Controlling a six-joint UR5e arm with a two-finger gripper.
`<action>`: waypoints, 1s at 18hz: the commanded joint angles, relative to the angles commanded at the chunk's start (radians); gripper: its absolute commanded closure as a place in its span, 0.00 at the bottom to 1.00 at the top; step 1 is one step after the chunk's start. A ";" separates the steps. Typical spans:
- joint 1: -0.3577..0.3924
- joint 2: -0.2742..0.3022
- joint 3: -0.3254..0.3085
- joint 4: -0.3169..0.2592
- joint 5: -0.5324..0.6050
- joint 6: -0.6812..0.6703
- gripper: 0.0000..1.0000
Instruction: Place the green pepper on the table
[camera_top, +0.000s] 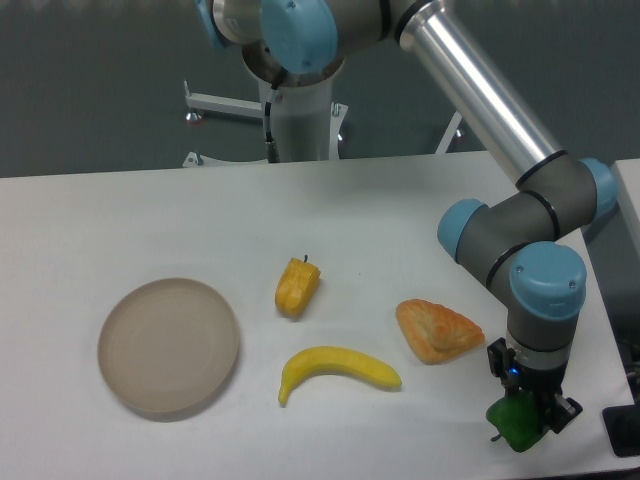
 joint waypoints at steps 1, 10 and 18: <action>0.000 0.002 -0.003 0.000 0.000 0.000 0.59; -0.003 0.009 -0.014 0.000 0.003 -0.005 0.59; -0.006 0.080 -0.099 -0.023 0.002 -0.020 0.59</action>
